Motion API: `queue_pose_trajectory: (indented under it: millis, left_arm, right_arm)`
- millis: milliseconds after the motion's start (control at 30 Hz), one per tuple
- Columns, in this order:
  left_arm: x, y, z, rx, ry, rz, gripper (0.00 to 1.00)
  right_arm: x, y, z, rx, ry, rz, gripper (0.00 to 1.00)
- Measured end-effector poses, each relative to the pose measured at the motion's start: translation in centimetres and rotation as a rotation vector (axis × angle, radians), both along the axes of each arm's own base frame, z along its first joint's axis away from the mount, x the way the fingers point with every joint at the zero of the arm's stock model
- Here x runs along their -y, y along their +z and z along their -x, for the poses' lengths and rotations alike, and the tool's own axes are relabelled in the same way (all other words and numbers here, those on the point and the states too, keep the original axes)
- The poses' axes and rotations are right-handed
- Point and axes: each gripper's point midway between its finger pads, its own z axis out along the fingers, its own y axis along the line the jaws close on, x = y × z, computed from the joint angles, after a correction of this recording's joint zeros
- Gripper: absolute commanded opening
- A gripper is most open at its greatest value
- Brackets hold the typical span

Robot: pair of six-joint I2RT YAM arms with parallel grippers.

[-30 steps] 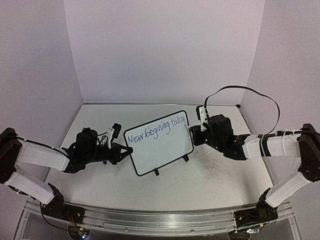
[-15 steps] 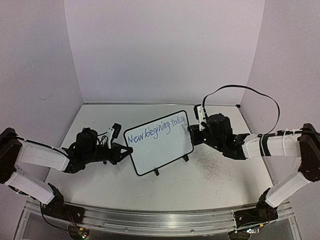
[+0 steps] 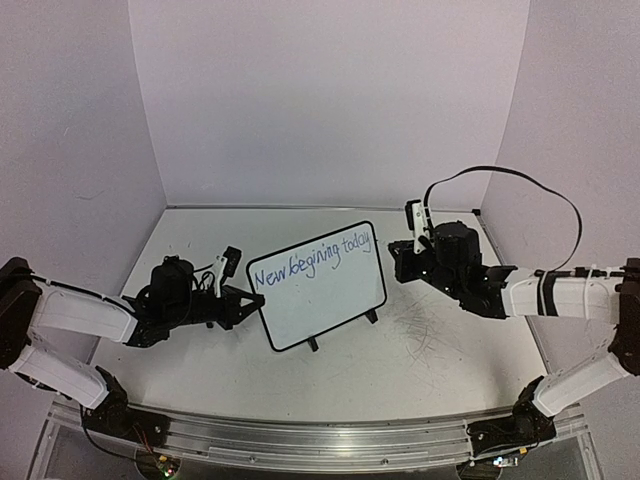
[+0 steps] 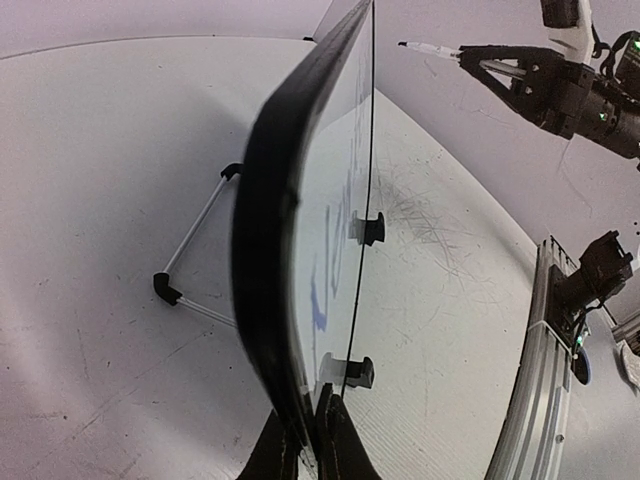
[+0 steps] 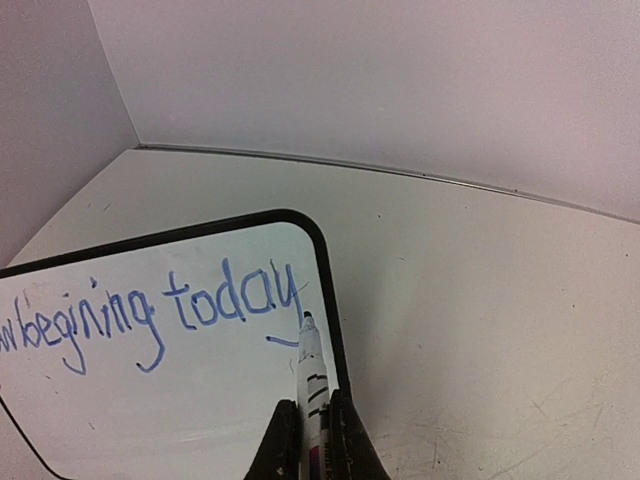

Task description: Write a sentence on the whiteboard

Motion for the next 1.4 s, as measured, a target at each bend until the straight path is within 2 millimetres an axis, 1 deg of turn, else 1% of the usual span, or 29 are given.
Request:
queue_pose_trajectory:
  millis: [167, 500, 900, 1100, 1167, 1233, 1400]
  left_arm:
    - [-0.1, 0.0, 0.1, -0.004, 0.001, -0.003, 0.00]
    - [-0.1, 0.0, 0.1, -0.004, 0.000, -0.004, 0.00]
    - [-0.1, 0.0, 0.1, -0.006, 0.002, -0.004, 0.00]
    - [-0.1, -0.1, 0.1, -0.007, 0.001, -0.005, 0.00]
    - [-0.1, 0.0, 0.1, -0.006, 0.001, -0.004, 0.00]
    - [-0.1, 0.0, 0.1, -0.006, 0.001, -0.003, 0.00]
    - [-0.3, -0.1, 0.4, -0.022, 0.005, 0.006, 0.00]
  right_arm:
    - [-0.2, -1.3, -0.4, -0.026, -0.004, 0.024, 0.00]
    - [-0.5, -0.7, -0.8, -0.015, -0.003, 0.014, 0.00]
    - [-1.2, -1.6, -1.7, -0.024, -0.008, 0.030, 0.00]
    - [-1.2, -1.2, -1.7, -0.016, -0.006, 0.024, 0.00]
    - [-1.1, -0.3, -1.2, -0.005, 0.010, 0.005, 0.00]
    - [-0.4, 1.5, -0.2, 0.024, 0.016, -0.023, 0.00]
    - [2.6, 8.5, 2.5, 0.177, -0.005, -0.119, 0.00]
